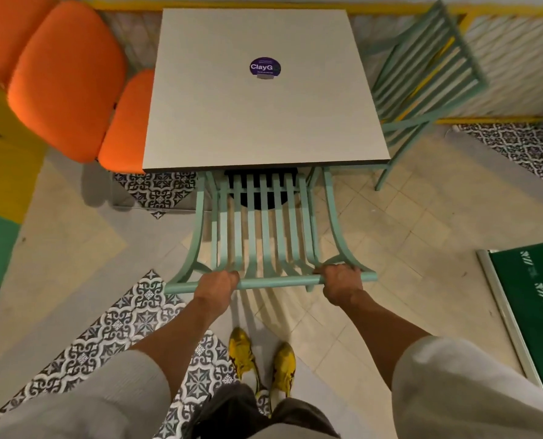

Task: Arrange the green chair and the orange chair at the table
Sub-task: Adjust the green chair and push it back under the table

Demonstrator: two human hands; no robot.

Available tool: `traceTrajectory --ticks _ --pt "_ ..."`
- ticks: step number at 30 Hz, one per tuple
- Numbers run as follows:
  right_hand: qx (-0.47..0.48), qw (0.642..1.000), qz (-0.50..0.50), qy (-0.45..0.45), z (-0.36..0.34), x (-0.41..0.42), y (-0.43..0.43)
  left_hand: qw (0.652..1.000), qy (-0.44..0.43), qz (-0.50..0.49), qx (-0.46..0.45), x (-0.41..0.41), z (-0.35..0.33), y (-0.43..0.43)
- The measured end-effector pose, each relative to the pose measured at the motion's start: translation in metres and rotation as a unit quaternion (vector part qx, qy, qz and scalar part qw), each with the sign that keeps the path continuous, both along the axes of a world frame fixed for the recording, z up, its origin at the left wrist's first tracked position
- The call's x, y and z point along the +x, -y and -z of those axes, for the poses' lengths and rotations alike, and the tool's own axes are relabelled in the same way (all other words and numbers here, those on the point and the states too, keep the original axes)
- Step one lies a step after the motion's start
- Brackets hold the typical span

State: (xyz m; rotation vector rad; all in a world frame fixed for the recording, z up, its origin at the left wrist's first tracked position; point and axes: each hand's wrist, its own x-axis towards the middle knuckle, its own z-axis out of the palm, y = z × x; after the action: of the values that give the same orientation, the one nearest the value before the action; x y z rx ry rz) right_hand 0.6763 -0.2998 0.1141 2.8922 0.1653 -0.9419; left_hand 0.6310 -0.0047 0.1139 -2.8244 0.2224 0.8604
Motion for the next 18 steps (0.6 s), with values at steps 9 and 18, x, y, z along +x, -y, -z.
traceTrajectory --ticks 9,18 --pt "-0.006 1.0 0.003 0.021 -0.008 -0.001 0.008 0.998 0.033 -0.054 -0.001 -0.013 -0.006 -0.004" --pt "-0.009 1.0 -0.006 -0.015 -0.021 0.004 0.015 0.993 0.043 -0.11 -0.001 -0.033 -0.016 -0.013"
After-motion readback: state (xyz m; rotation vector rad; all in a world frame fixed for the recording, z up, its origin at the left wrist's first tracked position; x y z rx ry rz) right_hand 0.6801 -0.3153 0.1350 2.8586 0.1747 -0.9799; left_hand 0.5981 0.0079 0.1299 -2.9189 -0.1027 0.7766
